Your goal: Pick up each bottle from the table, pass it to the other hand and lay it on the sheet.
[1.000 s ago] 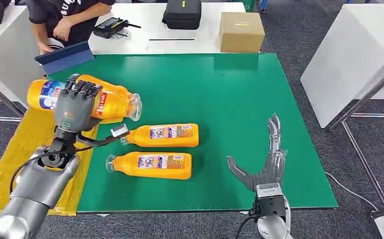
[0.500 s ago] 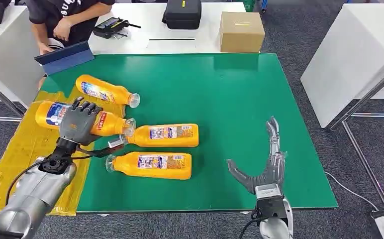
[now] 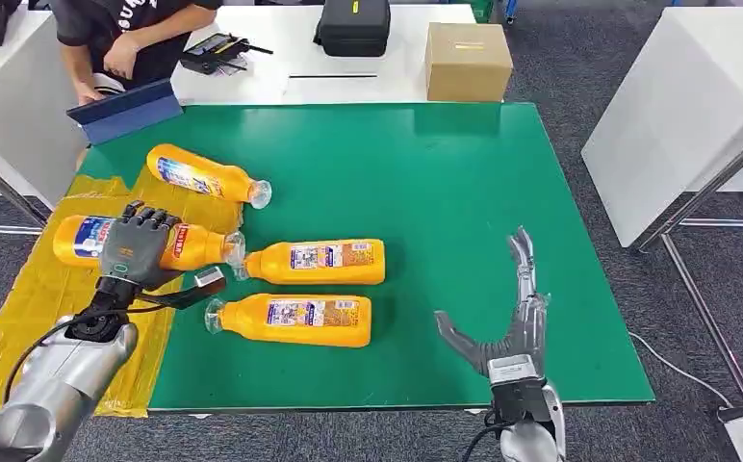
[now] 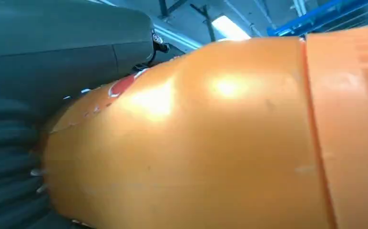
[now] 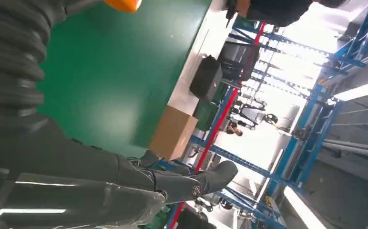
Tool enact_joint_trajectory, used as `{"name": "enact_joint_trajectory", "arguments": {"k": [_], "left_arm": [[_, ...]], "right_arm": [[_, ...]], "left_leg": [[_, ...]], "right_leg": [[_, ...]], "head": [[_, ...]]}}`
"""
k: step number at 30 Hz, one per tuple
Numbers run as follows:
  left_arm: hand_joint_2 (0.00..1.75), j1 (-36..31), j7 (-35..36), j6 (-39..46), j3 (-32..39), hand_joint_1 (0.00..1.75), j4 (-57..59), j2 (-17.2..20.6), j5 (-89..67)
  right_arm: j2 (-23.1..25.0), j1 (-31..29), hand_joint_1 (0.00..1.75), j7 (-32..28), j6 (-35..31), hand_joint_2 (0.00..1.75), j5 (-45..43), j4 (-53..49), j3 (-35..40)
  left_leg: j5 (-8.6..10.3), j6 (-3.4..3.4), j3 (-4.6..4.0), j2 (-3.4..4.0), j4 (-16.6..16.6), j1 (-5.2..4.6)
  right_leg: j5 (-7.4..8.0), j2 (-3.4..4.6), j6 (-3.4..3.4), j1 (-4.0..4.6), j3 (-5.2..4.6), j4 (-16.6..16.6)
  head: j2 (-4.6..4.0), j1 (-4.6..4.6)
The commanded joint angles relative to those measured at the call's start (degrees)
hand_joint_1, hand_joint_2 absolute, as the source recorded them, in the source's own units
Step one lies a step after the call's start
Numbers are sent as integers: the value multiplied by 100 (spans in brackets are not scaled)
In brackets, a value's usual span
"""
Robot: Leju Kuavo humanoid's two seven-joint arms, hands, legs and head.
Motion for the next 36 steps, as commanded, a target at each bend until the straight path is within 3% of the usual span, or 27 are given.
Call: {"name": "enact_joint_trajectory", "arguments": {"k": [1,36], "left_arm": [[175,-217,213,11,232,175,785,24,-58],[175,-110,233,11,459,175,1219,-2,17]], "right_arm": [[217,101,0,173,171,175,144,85,-227],[234,-32,0,216,320,175,276,409,-196]], "left_leg": [[-12,-12,30,-3,-4,0],[-9,-8,21,-2,-4,2]], "right_leg": [[-15,-10,-4,0,30,-2],[-10,-9,-3,2,26,-4]], "head": [[0,0],[0,2]]}}
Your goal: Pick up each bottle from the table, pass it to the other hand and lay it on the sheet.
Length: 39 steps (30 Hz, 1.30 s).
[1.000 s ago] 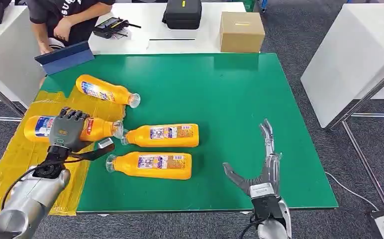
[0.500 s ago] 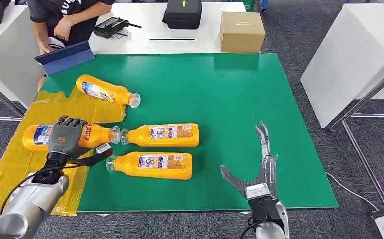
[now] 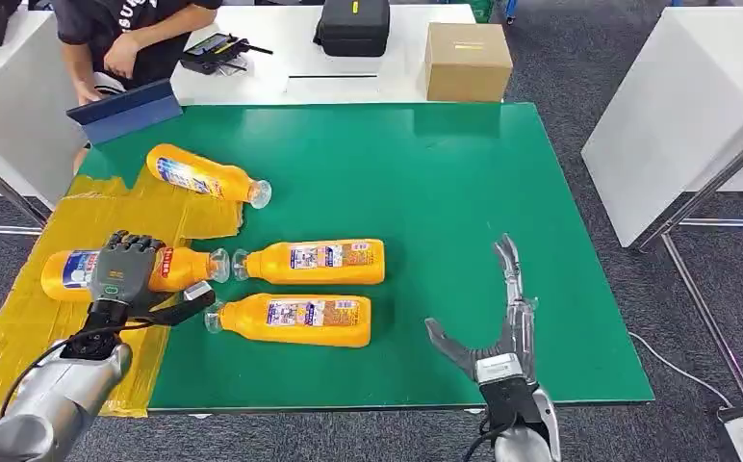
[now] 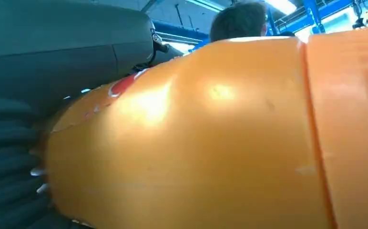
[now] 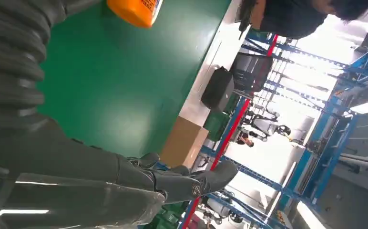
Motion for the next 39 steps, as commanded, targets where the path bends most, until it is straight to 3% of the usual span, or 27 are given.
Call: {"name": "enact_joint_trajectory", "arguments": {"k": [1,16,18,33,39], "left_arm": [[175,-216,-29,7,147,175,482,-26,13],[175,-373,-144,-131,247,175,939,-60,2],[175,-397,-111,-244,226,0,971,-73,-64],[175,-429,-181,-307,262,0,962,-32,-54],[175,-420,-573,-259,678,0,886,-92,349]], "right_arm": [[48,-168,0,-3,21,175,-3,387,-106],[96,-217,0,-21,16,175,14,413,-114],[125,-212,0,3,46,175,52,369,-122],[145,-224,0,18,132,175,131,322,-215],[182,-116,0,-17,131,175,241,170,-244]], "left_leg": [[-14,-11,35,-1,-3,1],[-10,-9,31,1,-5,-1],[-8,-7,23,-4,-3,0],[-9,-10,24,-5,-2,-1],[-9,-10,23,-7,-1,-1]], "right_leg": [[-14,-8,-2,2,36,-4],[-11,-6,-2,0,29,-4],[-9,-9,-1,0,23,-3],[-11,-9,-3,0,24,-1],[-12,-11,-3,0,24,-1]], "head": [[0,2],[0,0],[0,2],[0,0],[0,0]]}}
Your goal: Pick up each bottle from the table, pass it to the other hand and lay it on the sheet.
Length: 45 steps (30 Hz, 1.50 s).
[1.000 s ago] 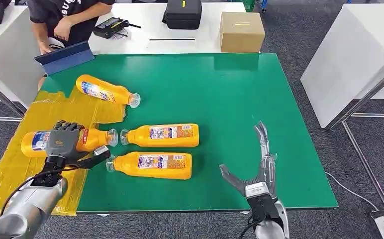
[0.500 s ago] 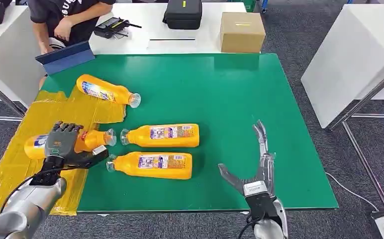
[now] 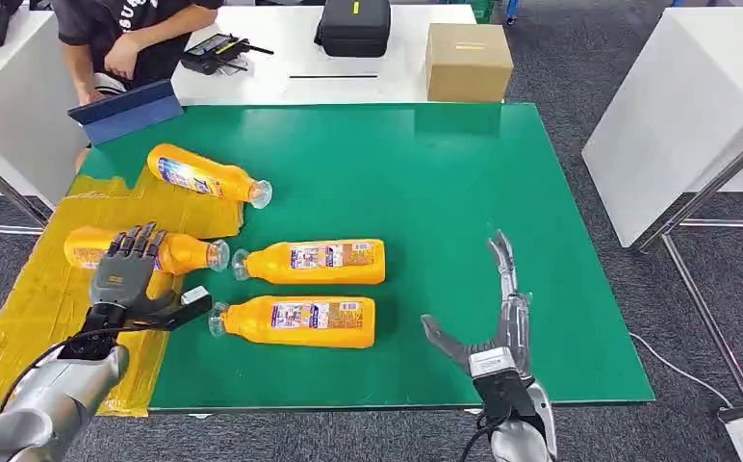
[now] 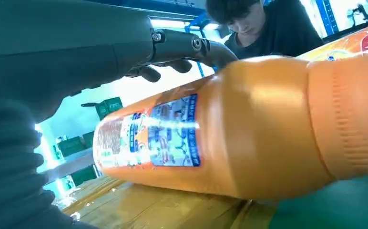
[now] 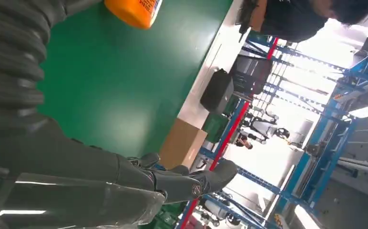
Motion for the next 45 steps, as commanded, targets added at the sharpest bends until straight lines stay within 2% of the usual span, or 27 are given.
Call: {"name": "enact_joint_trajectory", "arguments": {"k": [1,5,6,7,8,9,10,11,15,16,19,21,23,25,28,30,34,37,41,45], "left_arm": [[175,-206,-517,113,665,0,219,-110,582],[175,-120,-1783,276,1636,0,-589,-394,2068],[175,-144,-1777,256,1627,0,-593,-405,2069],[175,-81,-2256,222,1827,0,-920,-556,2708],[175,14,-2635,-72,1919,0,-1351,-706,3385],[175,90,-2648,-248,1880,0,-1620,-771,3629],[175,269,-3252,-1082,2096,0,-2252,-991,4925],[175,446,-3057,-1276,1898,0,-2704,-1030,5227],[175,508,-2992,-1283,1822,0,-2774,-999,5296],[175,510,-3135,-1456,1904,0,-2812,-1051,5651],[175,728,-3241,-1794,1739,0,-3425,-1216,6617],[175,904,-3082,-2218,1459,0,-3840,-1283,7121],[175,1040,-3055,-2333,1191,0,-4105,-1346,7320],[175,1096,-3063,-2418,1060,0,-4186,-1360,7462],[175,1455,-3134,-2665,470,0,-4643,-1418,7579],[175,1635,-3172,-2727,45,0,-4919,-1409,7573],[175,1863,-3215,-2758,-355,0,-5411,-1492,7650],[175,1858,-3215,-2756,-364,0,-5418,-1501,7646],[175,1987,-3303,-2718,-586,0,-5822,-1461,7553],[175,1975,-3288,-2667,-619,0,-5870,-1450,7520]], "right_arm": [[105,14,0,-33,8,175,190,5,-208],[63,-161,0,217,-523,175,1443,-115,-243],[59,-194,0,256,-509,175,1458,-125,-250],[4,-295,0,405,-724,175,1950,-99,-263],[-85,-465,0,599,-848,175,2321,-35,-233],[-124,-538,0,691,-852,175,2434,2,-241],[-202,-755,0,1033,-833,175,3029,136,-207],[-219,-924,0,1175,-772,175,3153,225,-193],[-197,-962,0,1207,-757,175,3171,254,-175],[-207,-981,0,1287,-773,175,3403,299,-177],[-324,-1435,0,2109,-492,175,4747,576,-26],[-503,-2008,0,2602,-69,175,5197,1050,231],[-528,-2508,0,2840,221,175,5429,1617,421],[-534,-2655,0,2940,348,175,5500,1860,502],[-505,-3142,0,3002,995,175,5410,2763,825],[-377,-3344,0,2158,1627,175,4278,3195,899],[-166,-3948,0,2115,1727,175,4044,4114,1262],[-153,-3966,0,2116,1730,175,4046,4118,1269],[126,-4270,0,1823,2022,175,3546,4791,1539],[237,-4363,0,1745,2100,175,3385,4965,1588]], "left_leg": [[-16,-12,33,-4,-1,0],[-9,-8,13,-11,5,0],[-4,-6,4,-12,4,0],[-8,-8,13,-15,6,0],[-2,-5,3,-12,4,-1],[-8,-7,16,-18,5,-1],[-2,-3,6,-10,3,-4],[-6,-4,8,-10,9,-4],[-11,-6,25,3,2,-8],[-7,-6,19,3,1,-3],[-11,-9,28,-1,0,-6],[-12,-7,20,12,5,-6],[-8,-4,16,23,4,-4],[-6,-4,17,20,3,-4],[-7,-5,26,13,0,-7],[-6,-4,27,21,-4,-4],[-16,-7,34,26,3,-5],[-8,-4,17,17,3,-5],[-15,-9,34,22,2,-6],[-12,-9,25,18,4,-2]], "right_leg": [[-18,-12,-3,1,34,-1],[-13,-19,-1,1,16,4],[-8,-18,-1,1,7,2],[-14,-23,-1,1,16,4],[-6,-18,1,0,5,1],[-14,-25,1,-1,21,2],[-5,-14,2,-3,8,1],[-8,-17,4,-3,13,3],[-9,-5,3,-6,26,-3],[-4,-3,1,-2,22,-6],[-11,-9,0,-5,31,-4],[-6,5,1,-5,19,0],[2,16,3,-4,15,-3],[3,12,3,-5,17,-3],[-2,5,2,-7,26,-5],[1,14,1,-4,27,-10],[-6,18,1,-5,32,-1],[-2,11,1,-6,21,0],[-9,13,-1,-6,34,2],[-7,9,-1,-4,28,3]], "head": [[0,0],[0,0],[0,0],[0,0],[0,0],[0,4],[0,0],[0,0],[0,4],[0,4],[0,2],[0,-2],[0,0],[0,0],[0,2],[0,-2],[0,-2],[0,-2],[0,2],[0,0]]}}
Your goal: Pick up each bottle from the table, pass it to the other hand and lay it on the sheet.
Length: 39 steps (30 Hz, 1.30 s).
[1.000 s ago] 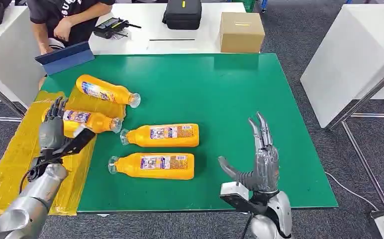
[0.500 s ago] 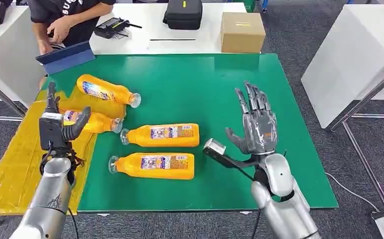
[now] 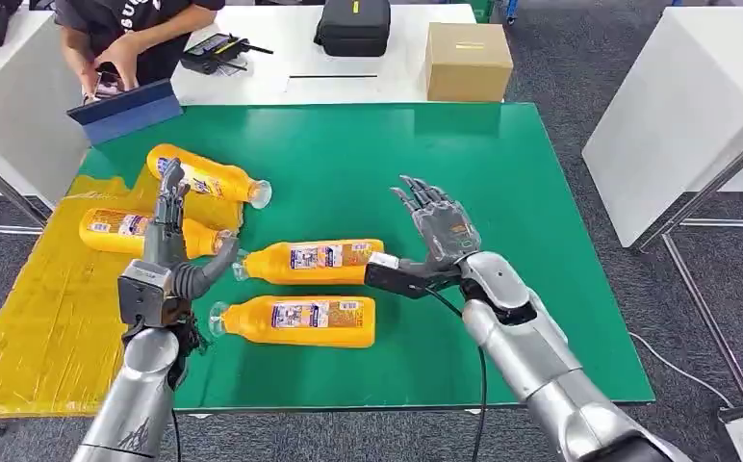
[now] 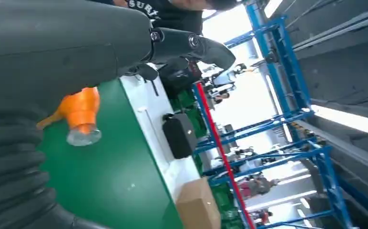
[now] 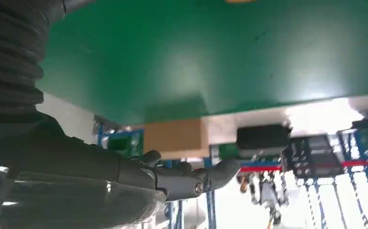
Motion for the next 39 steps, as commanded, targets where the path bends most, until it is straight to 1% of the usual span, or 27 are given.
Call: {"name": "enact_joint_trajectory", "arguments": {"k": [1,2,5,6,7,9,11,14,15,16,17,19,20,22,23,25,26,27,29,32,35,36,37,38,39], "left_arm": [[175,50,11,86,-435,0,-381,121,-68],[175,-8,55,112,-448,0,-274,111,-50],[175,-50,80,169,-474,0,4,73,-14],[175,-16,50,217,-455,0,41,45,-7],[175,2,36,227,-455,0,41,40,-8],[175,25,17,237,-458,0,42,39,-12],[175,25,17,237,-458,0,42,39,-12],[175,29,16,252,-428,0,14,27,-12],[175,12,15,273,-402,0,27,12,-15],[175,-44,14,272,-376,0,60,5,-13],[175,-102,14,275,-348,0,136,-18,-13],[175,-163,29,320,-284,0,216,-44,-17],[175,-161,27,325,-266,0,221,-47,-21],[175,-110,5,358,-241,0,172,-48,-34],[175,-69,6,361,-236,0,101,-41,-35],[175,-49,6,362,-236,0,55,-43,-36],[175,-13,22,365,-242,0,-70,-54,-36],[175,-11,22,365,-255,0,-113,-60,-38],[175,-15,33,330,-365,0,-216,-55,-63],[175,39,41,297,-502,0,-311,-83,-95],[175,70,27,289,-562,0,-319,-98,-120],[175,61,25,289,-567,0,-324,-100,-123],[175,39,33,290,-563,0,-340,-96,-121],[175,31,38,290,-559,0,-342,-95,-120],[175,11,51,291,-548,0,-354,-92,-117]], "right_arm": [[394,-812,0,-217,222,175,-457,1556,546],[435,-883,0,-349,374,175,-726,1694,567],[554,-976,0,-332,304,175,-893,2000,645],[593,-994,0,-356,227,175,-929,2140,662],[600,-982,0,-363,210,175,-931,2148,665],[605,-970,0,-370,187,175,-930,2162,670],[605,-970,0,-370,187,175,-930,2162,670],[621,-1000,0,-372,209,175,-944,2238,682],[647,-1024,0,-377,218,175,-955,2291,687],[699,-1085,0,-384,232,175,-961,2369,701],[746,-1173,0,-423,232,175,-976,2526,718],[881,-1324,0,-449,262,175,-977,2785,771],[941,-1383,0,-459,266,175,-983,2927,788],[1025,-1458,0,-430,237,175,-937,3105,854],[1063,-1486,0,-397,222,175,-917,3189,877],[1084,-1501,0,-387,232,175,-914,3239,893],[1118,-1558,0,-269,186,175,-823,3383,974],[1136,-1579,0,-232,188,175,-811,3431,987],[1161,-1606,0,-141,103,175,-769,3581,1031],[1134,-1513,0,-93,-2,175,-772,3670,1024],[1131,-1479,0,-64,-34,175,-771,3731,1018],[1154,-1510,0,-47,7,175,-762,3777,1026],[1203,-1564,0,25,33,175,-721,3844,1051],[1214,-1575,0,26,37,175,-721,3842,1052],[1219,-1586,0,35,49,175,-719,3847,1052]], "left_leg": [[-18,-14,35,18,1,-1],[-9,-10,24,11,-2,0],[-14,-13,33,7,1,-1],[-7,-9,24,8,-2,-1],[-12,-12,39,8,-4,-2],[-6,-8,25,8,-6,-2],[-6,-9,26,-2,-4,-1],[-14,-13,39,4,-4,-3],[-8,-9,28,2,-4,-3],[-12,-12,36,0,-3,-4],[-6,-9,23,2,-2,-2],[-14,-15,37,4,0,-5],[-6,-11,20,4,1,-2],[-13,-15,35,6,2,-4],[-9,-13,26,12,1,-2],[-18,-19,47,16,-1,-4],[-17,-19,47,8,-2,-3],[-9,-13,29,3,-2,0],[-16,-17,41,5,2,-2],[-2,-9,18,-5,-1,1],[-6,-11,30,-8,-3,-2],[-1,-9,19,-6,-3,-1],[-8,-13,32,-7,-2,-3],[-2,-10,17,-2,-1,-2],[-9,-14,26,1,3,-3]], "right_leg": [[-13,10,-5,-1,28,3],[-7,5,-3,1,18,0],[-13,1,-4,0,26,3],[-6,4,-3,0,18,-1],[-12,2,-3,-1,32,-2],[-6,3,-2,-1,18,-3],[-9,-7,-2,0,22,-3],[-15,-3,-3,-1,33,-2],[-10,-2,-2,-1,23,-2],[-15,-5,-2,-3,32,0],[-8,-2,-2,-1,18,0],[-16,-4,-4,-3,31,5],[-8,-1,-4,-1,15,3],[-15,-2,-6,-2,28,6],[-8,6,-5,-1,16,5],[-17,6,-8,-2,34,6],[-19,-2,-7,-1,38,3],[-11,-4,-5,1,22,1],[-20,-3,-5,0,32,5],[-7,-9,-1,2,16,-1],[-13,-13,-1,0,27,-2],[-7,-9,-1,0,16,-2],[-15,-12,-2,-1,29,0],[-7,-5,-2,-1,13,1],[-13,-4,-3,-1,22,5]], "head": [[0,2],[0,0],[0,0],[0,2],[0,0],[0,0],[0,2],[0,2],[0,2],[0,2],[0,2],[0,2],[0,2],[0,2],[0,2],[0,2],[0,0],[0,2],[0,2],[0,2],[0,0],[0,2],[0,2],[0,4],[0,2]]}}
